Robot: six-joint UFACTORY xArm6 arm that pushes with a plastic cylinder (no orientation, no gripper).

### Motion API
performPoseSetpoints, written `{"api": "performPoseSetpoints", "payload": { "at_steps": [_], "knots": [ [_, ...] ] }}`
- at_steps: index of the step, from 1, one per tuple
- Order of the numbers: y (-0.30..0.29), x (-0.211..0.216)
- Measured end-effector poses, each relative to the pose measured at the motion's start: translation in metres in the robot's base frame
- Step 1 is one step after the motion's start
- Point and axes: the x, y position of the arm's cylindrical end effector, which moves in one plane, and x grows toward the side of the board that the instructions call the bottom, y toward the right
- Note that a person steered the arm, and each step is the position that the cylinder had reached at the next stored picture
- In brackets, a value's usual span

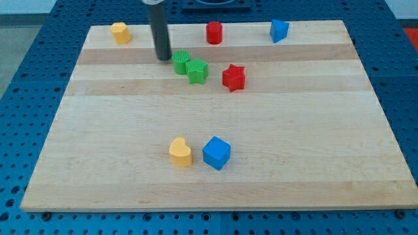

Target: Move the green circle to the top right corner

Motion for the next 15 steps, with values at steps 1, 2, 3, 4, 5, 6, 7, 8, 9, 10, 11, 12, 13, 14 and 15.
{"api": "performPoseSetpoints", "payload": {
  "at_steps": [1, 2, 3, 4, 5, 6, 7, 8, 9, 10, 11, 12, 13, 14, 15],
  "knots": [
    [-0.025, 0.025],
    [-0.021, 0.031],
    [-0.007, 0.024],
    [0.013, 0.021],
    [0.038, 0.021],
    [0.068, 0.021],
    [0.093, 0.020],
    [0.113, 0.013],
    [0.126, 0.001],
    [0.140, -0.003],
    [0.171, -0.004],
    [0.198, -0.010],
    [0.221, -0.019],
    [0.245, -0.019],
    [0.269, -0.022]
  ]
}}
